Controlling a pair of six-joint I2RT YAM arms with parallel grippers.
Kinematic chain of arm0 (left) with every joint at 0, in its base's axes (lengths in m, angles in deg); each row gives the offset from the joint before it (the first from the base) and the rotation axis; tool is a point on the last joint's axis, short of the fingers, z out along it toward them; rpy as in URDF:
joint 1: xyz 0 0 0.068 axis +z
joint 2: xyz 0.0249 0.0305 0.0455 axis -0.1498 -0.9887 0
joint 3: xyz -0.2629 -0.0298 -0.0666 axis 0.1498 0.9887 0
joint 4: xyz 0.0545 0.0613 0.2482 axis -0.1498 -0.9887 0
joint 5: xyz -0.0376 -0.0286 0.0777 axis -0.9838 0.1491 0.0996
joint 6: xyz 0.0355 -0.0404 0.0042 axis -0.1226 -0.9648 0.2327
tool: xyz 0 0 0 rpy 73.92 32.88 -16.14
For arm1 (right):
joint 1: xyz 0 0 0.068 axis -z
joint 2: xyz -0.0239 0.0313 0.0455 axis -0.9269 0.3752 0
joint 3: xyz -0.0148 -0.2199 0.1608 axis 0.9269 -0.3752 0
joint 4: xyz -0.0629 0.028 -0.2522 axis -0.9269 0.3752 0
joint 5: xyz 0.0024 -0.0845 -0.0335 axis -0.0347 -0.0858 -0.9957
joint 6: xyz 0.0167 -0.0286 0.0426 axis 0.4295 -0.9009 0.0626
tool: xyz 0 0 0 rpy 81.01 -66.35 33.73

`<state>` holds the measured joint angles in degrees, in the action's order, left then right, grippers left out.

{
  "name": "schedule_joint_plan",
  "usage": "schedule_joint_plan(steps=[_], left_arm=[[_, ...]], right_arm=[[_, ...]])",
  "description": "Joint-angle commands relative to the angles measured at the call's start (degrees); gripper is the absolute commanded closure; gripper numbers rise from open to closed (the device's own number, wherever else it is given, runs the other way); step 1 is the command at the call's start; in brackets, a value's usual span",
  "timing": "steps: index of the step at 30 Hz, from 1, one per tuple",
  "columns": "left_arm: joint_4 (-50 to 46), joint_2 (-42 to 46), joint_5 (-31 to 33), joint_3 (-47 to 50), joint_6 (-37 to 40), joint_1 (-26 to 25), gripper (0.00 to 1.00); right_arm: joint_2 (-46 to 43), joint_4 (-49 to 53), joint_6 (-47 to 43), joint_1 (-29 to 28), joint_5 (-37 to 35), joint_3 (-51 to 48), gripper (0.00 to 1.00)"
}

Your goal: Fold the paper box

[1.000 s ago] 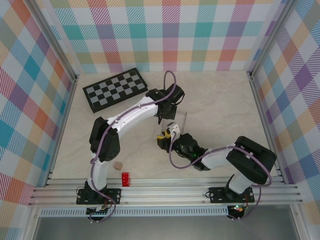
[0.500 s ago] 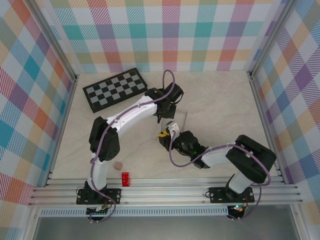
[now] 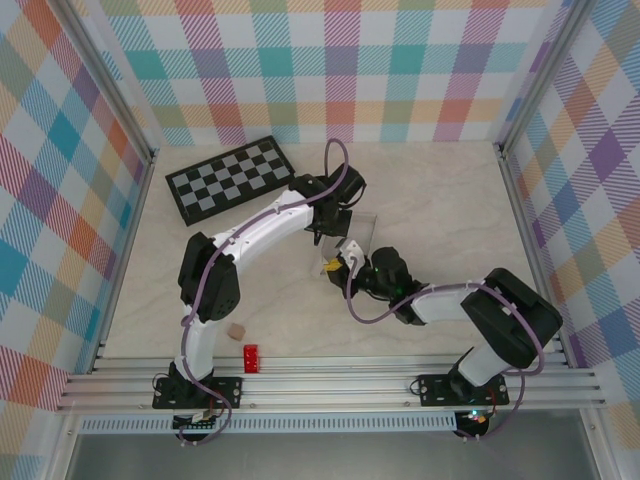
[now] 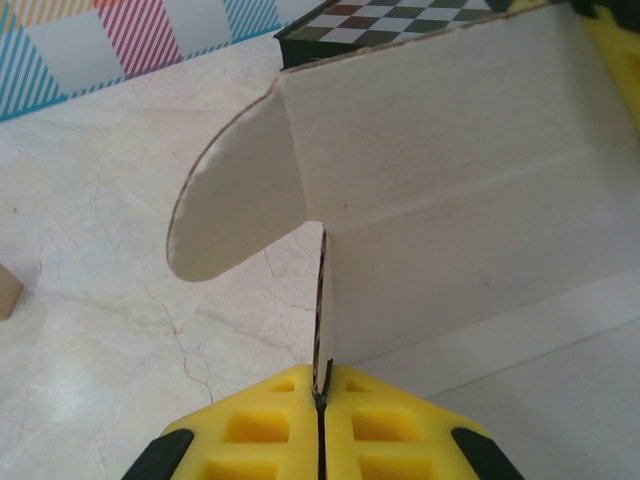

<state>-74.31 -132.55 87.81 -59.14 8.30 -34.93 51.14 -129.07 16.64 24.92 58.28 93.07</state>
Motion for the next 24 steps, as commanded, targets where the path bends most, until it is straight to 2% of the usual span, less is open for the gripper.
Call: schedule_joint_plan(steps=[1, 4, 7, 10, 17, 24], left_arm=[[-2.22, -1.73, -4.88, -1.52, -0.04, 0.32, 1.0], [-2.29, -1.84, -5.98, -1.33, -0.07, 0.32, 1.0], [-2.47, -1.95, -7.13, -0.89, 0.13, 0.31, 1.0], [-2.88, -1.87, -8.19, -0.4, 1.09, 0.31, 1.0], [-5.02, -0.61, -10.29, -2.23, 3.59, 0.7, 1.0], [-9.47, -2.0, -14.05, -5.98, 7.72, 0.75, 1.0]], right_arm=[[-1.24, 3.38, -5.38, 0.03, 1.9, 2.03, 0.93], [-1.39, 5.4, -6.95, 0.28, 0.17, 4.06, 0.94], [-1.14, 7.36, -7.07, 1.08, -0.28, 6.56, 1.0], [-1.29, 9.72, -6.28, 2.35, 0.38, 8.77, 1.0], [-3.4, 15.76, -11.03, 2.53, 1.09, 9.81, 1.0], [-6.98, 19.04, -13.37, 2.52, -1.74, 10.02, 1.0]])
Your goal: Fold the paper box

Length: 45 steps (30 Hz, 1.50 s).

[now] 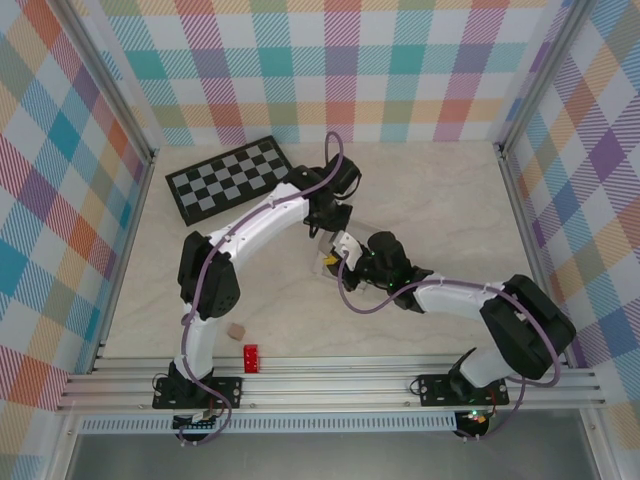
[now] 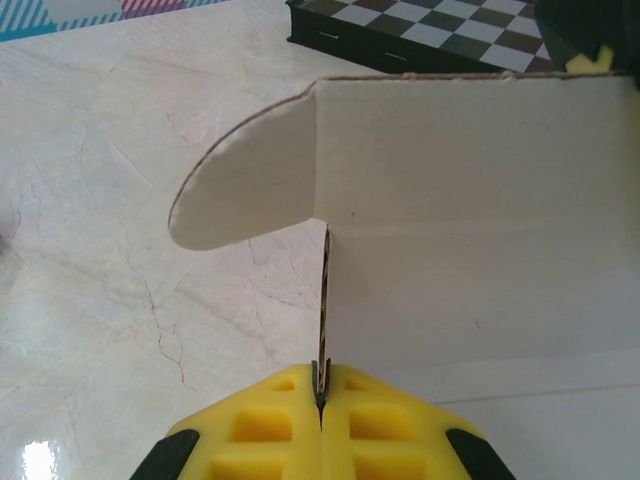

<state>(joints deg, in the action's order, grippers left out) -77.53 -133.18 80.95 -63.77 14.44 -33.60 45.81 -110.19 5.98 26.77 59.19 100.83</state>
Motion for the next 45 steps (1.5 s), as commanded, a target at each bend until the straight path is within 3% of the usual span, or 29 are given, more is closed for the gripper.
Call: schedule_joint_plan(steps=[1, 16, 25, 28, 30, 34, 37, 40, 42, 45], left_arm=[[-6.57, -1.44, -7.81, -1.42, 1.9, -0.58, 1.0], [-3.65, 0.1, -6.65, 2.21, 0.68, -2.77, 1.0], [-2.05, 1.55, -0.27, 7.76, -0.46, -5.94, 1.0], [-2.12, 2.0, 2.8, 8.23, -0.37, -6.52, 1.0], [-2.26, 2.06, 3.68, 8.56, -0.16, -6.57, 1.0], [-2.61, 1.71, 5.25, 8.71, 0.29, -6.63, 1.0], [-2.3, 1.67, 5.3, 9.09, 0.44, -6.63, 1.0], [-1.74, 1.84, 5.19, 9.36, 0.25, -6.64, 1.0], [-1.65, 1.93, 5.08, 9.36, 0.16, -6.57, 1.0], [-1.56, 2.29, 5.14, 9.39, 0.1, -6.65, 1.0]], right_arm=[[-1.79, 0.31, -3.07, 0.7, -2.97, 2.24, 1.0], [0.48, -0.2, -5.98, 2.25, -4.98, -1.01, 1.0], [-3.07, -4.39, 2.75, 2.26, -6.29, -8.54, 1.0], [-6.09, -2.42, 5.1, 2.26, -7.19, -9.57, 0.91], [-10.07, -0.8, 6.72, 2.29, -7.57, -10.43, 0.73], [-20.74, 6.2, 8.36, 3.22, -7.95, -10.84, 0.7], [-29.46, 12.05, 10.81, 7.98, -9.34, -11.32, 0.68], [-32.57, 16.46, 11.8, 16.47, -8.45, -9.97, 0.68], [-30.14, 18.68, 13.25, 22.37, -6.65, -7.19, 0.68], [-22.66, 16.25, 16.32, 32.27, 2.46, -3.1, 0.69]])
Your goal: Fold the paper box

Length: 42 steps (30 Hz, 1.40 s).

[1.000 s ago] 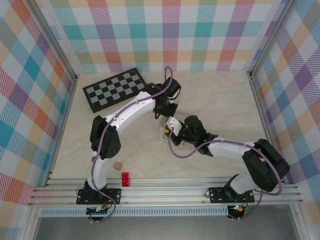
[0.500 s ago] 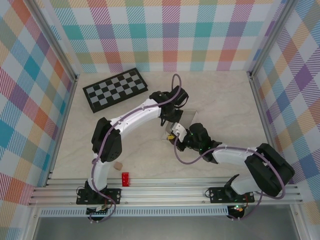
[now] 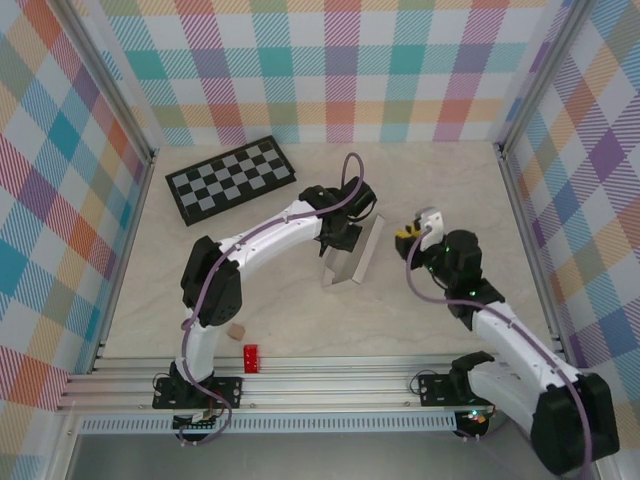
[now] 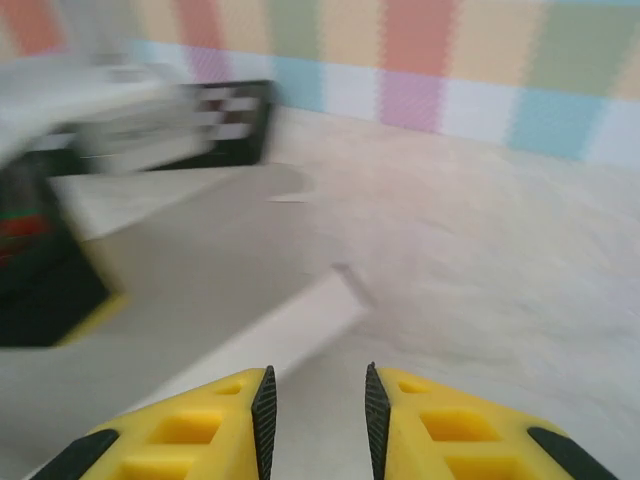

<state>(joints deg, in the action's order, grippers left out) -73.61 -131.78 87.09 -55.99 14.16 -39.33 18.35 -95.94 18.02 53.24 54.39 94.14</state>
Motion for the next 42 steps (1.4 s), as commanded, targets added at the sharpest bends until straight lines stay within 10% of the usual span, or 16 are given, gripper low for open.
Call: schedule_joint_plan(steps=[1, 11, 18, 42], left_arm=[[-5.49, 1.05, -0.88, 1.64, 0.37, -0.98, 1.0], [-5.73, 2.01, -0.38, 1.09, 0.57, -1.03, 1.0], [-5.93, 1.37, -0.34, 0.36, 0.88, -1.37, 1.0], [-5.03, 3.15, 0.1, 0.43, 1.11, -2.39, 1.0]], right_arm=[[8.33, -0.4, 5.22, 9.01, 12.29, 5.25, 0.69], [38.55, 7.67, -11.88, 15.62, 40.77, 35.65, 0.71], [48.44, 36.54, -40.11, 14.81, 60.86, 52.39, 0.77], [58.03, 44.31, -51.78, 7.94, 49.15, 55.48, 0.7]])
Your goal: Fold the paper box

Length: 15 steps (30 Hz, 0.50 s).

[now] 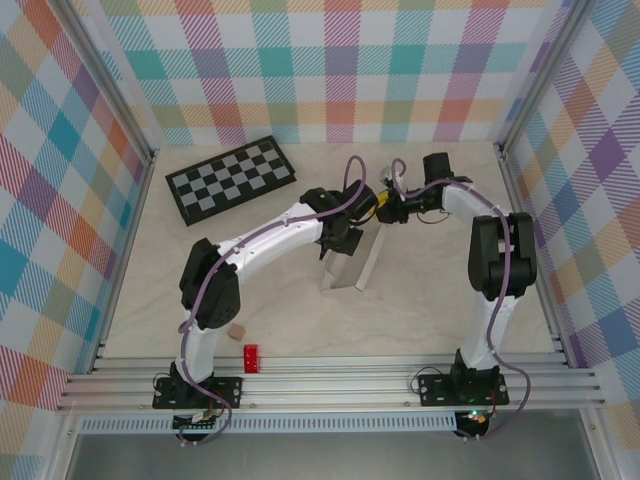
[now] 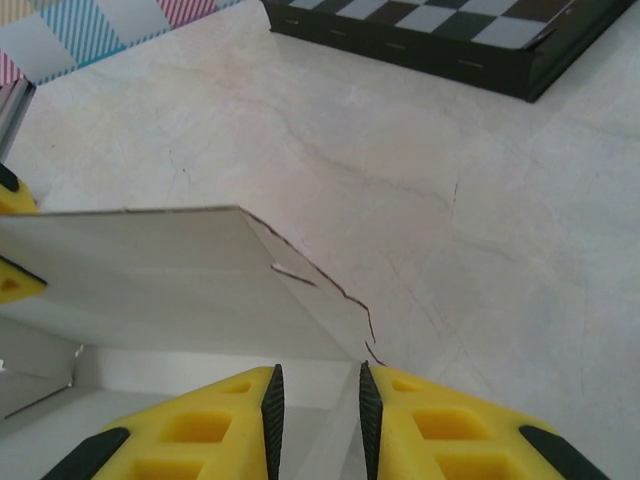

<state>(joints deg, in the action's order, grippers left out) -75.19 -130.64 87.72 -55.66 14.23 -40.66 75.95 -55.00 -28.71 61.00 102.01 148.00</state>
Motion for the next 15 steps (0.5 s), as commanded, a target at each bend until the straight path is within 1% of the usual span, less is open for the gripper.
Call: schedule_joint_plan(steps=[1, 3, 15], left_arm=[[-3.43, 2.04, -0.54, 0.15, 1.03, -1.01, 1.0], [-3.28, 2.13, -0.59, 0.37, 1.02, -1.06, 1.0], [-2.32, 2.48, -0.92, 1.42, 0.82, -1.29, 1.0]], right_arm=[[0.52, 3.23, -5.2, 0.18, 1.63, 1.55, 0.69], [0.44, 2.78, -5.78, 0.22, 1.97, 1.17, 0.66], [0.74, 1.07, -6.81, -0.84, 2.65, 0.88, 0.64]])
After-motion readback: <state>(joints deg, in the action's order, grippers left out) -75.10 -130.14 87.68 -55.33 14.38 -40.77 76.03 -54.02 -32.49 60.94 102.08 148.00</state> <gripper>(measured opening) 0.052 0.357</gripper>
